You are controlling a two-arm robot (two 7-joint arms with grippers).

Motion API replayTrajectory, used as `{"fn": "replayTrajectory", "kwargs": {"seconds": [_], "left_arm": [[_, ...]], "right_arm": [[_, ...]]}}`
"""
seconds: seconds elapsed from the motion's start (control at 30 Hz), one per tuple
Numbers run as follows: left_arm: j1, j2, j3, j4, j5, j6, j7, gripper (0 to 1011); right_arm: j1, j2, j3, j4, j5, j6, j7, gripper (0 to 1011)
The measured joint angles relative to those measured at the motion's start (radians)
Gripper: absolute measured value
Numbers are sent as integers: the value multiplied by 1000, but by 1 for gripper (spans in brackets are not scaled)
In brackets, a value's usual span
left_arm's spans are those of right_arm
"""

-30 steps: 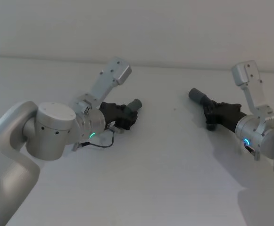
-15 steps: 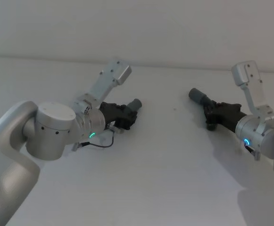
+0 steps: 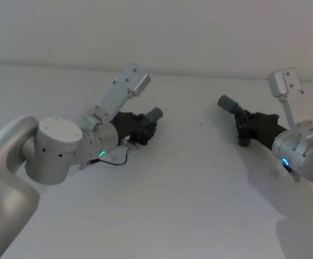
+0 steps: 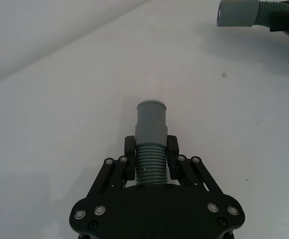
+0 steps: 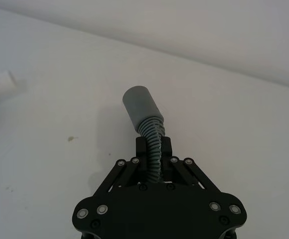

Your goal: Use both hands to pick up one end of the pipe from the table, align the ends, and insert them.

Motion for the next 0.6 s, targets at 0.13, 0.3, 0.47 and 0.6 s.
{"fn": "replayTrajectory", "kwargs": {"seconds": [0.13,0.3,0.47,0.6], "left_arm": [[0,16,8,-10,17,-42,-13,354],[-3,44,23,-25,49,-107,-32,354],[-6,73,39,-41,83,-171,-48,354],[-10,95,52,-51,114,-225,-60,354]], "right_arm": [[-9,12,1,-9,-10,-41,7,153],[-23,32,2,-22,-29,-116,19,153],[-36,54,4,-34,-45,-186,33,153],[-49,77,5,-43,-63,-251,46,152]]}}
